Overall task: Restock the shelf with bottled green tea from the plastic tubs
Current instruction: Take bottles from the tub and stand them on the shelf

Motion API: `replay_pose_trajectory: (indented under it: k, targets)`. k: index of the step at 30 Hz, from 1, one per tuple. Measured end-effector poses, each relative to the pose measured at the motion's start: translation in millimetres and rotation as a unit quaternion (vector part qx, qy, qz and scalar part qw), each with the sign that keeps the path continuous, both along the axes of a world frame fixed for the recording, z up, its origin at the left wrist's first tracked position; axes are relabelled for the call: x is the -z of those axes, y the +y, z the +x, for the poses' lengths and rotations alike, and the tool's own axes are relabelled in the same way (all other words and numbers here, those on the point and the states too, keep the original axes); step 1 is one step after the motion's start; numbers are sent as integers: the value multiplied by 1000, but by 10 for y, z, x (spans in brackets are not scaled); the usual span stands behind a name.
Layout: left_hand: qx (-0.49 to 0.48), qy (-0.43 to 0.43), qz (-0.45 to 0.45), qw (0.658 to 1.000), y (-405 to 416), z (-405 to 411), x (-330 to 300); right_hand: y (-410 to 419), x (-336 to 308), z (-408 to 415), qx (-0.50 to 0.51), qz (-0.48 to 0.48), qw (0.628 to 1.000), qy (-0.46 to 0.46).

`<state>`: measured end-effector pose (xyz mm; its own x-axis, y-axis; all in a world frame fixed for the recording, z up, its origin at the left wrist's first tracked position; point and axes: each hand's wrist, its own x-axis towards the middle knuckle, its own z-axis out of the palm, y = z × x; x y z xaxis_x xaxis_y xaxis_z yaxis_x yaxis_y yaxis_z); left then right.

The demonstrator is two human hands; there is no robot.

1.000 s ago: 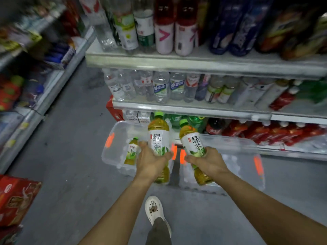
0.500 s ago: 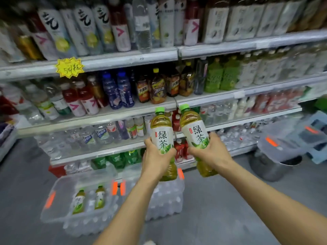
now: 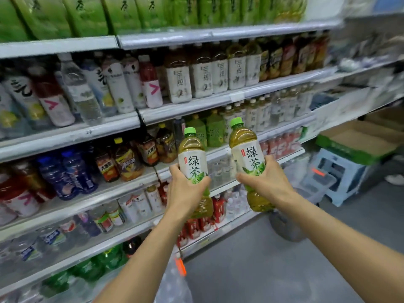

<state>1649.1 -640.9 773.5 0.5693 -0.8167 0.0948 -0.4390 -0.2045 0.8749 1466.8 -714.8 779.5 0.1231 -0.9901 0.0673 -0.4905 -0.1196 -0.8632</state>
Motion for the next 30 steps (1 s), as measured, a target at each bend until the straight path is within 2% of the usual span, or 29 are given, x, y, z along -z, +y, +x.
replay_pose_trajectory:
  k: [10, 19, 30]
  targets:
    - [30, -16, -61, 998, -1884, -671, -623, -1890, -578, -616, -8, -42, 999, 8]
    - [50, -31, -81, 995, -3219, -1238, -988, -3372, -904, -1137, -28, -78, 995, -57]
    - [-27, 21, -145, 989, -4898, -2447, -1386, -5247, -1379, -2256, -107, -132, 985, -35]
